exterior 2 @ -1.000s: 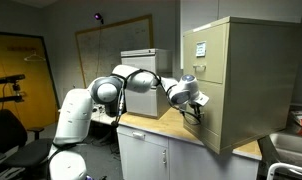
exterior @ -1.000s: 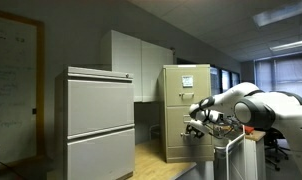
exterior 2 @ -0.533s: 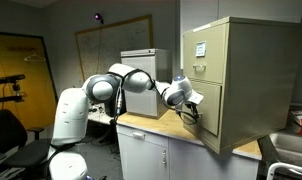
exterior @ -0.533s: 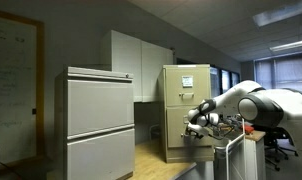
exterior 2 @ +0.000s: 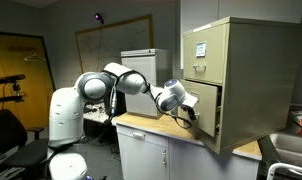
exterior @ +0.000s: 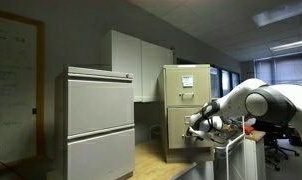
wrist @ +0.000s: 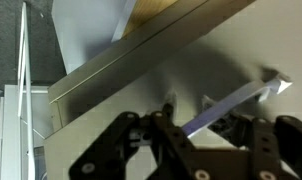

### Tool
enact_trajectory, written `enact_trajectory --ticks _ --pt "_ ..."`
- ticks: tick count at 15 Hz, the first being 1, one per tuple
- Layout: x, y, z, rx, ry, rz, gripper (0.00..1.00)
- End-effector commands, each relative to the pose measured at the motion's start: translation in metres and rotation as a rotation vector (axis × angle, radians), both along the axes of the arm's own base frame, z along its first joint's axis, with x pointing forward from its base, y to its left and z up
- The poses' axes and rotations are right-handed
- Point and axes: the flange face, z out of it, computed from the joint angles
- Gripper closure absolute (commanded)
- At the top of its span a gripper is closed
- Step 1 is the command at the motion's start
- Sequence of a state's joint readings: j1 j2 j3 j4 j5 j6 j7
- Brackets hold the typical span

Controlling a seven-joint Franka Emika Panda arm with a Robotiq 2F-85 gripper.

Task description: Open the bottom drawer of the cabinet to the right

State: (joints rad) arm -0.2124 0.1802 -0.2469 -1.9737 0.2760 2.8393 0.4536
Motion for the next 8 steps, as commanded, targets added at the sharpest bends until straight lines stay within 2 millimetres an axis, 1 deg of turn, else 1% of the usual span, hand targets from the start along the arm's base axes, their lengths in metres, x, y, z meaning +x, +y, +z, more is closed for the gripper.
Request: enact_trajectory --ticks 1,8 --pt "-0.037 0.054 -0.038 0.041 0.073 0.12 0.92" --pt "-0.087 0.074 -0.052 0.049 0.014 0.155 0.92"
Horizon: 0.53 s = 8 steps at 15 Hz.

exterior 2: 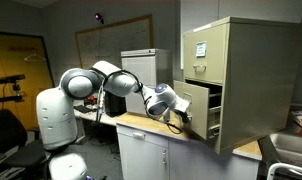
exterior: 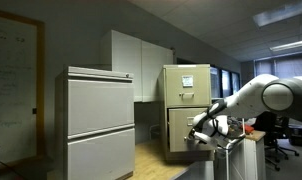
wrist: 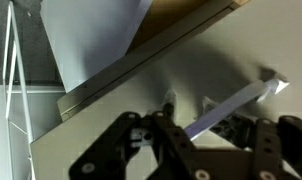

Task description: Open the bottom drawer of the cabinet to the right

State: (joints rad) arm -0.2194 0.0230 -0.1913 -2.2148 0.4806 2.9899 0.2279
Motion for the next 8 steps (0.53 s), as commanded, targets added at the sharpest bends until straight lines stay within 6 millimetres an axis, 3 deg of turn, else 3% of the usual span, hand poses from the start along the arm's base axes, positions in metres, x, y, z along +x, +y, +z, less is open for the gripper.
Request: enact_trajectory --ticks 1,8 --pt "-0.039 0.048 -0.042 0.062 0.079 0.111 0.92" --pt "-0.091 0.065 -0.054 0.122 0.046 0.157 0.92"
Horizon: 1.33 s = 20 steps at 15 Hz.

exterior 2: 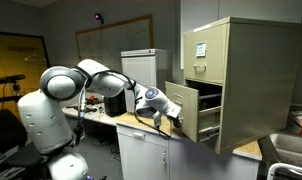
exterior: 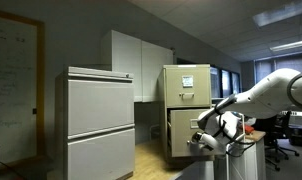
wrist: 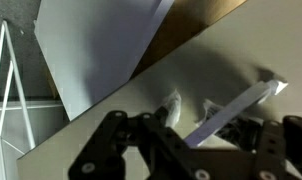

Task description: Open the bottom drawer of the cabinet to the right

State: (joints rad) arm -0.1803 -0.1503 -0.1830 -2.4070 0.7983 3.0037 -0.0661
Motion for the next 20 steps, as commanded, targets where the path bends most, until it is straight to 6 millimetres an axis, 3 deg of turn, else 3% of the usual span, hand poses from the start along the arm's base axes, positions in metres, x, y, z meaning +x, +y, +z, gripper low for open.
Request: enact_trajectory --ticks 1,16,17,18,19,20 --pt "-0.038 0.039 -0.046 0.067 0.079 0.116 0.92" --pt "-0.135 0.077 -0.079 0.188 0.025 0.259 0.92" --pt "-0.135 0.076 -0.079 0.195 0.022 0.258 0.92" --pt "-0.11 0.063 -0.072 0.204 0.012 0.257 0.92" --pt "-0.112 0.065 -0.073 0.218 0.006 0.26 0.92" --pt "-0.111 0.064 -0.074 0.226 0.001 0.263 0.42"
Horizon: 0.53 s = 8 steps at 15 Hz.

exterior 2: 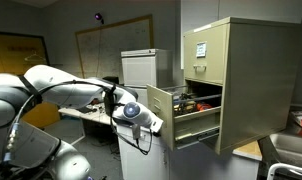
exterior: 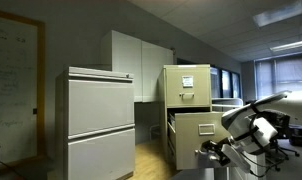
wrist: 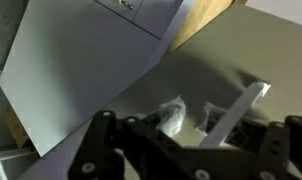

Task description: Open the bottom drawer of the cabinet to the right

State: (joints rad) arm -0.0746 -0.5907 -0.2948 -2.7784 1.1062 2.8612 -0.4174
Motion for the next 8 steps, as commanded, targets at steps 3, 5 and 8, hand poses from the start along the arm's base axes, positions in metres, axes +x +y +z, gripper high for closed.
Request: enact_trajectory --ticks 3,5,8 --pt "0.001 0.017 -0.057 0.021 0.114 0.086 0.29" --pt "0.008 0.017 -0.056 -0.007 0.116 0.077 0.15" --pt "0.014 0.02 -0.047 -0.085 0.101 0.061 0.08"
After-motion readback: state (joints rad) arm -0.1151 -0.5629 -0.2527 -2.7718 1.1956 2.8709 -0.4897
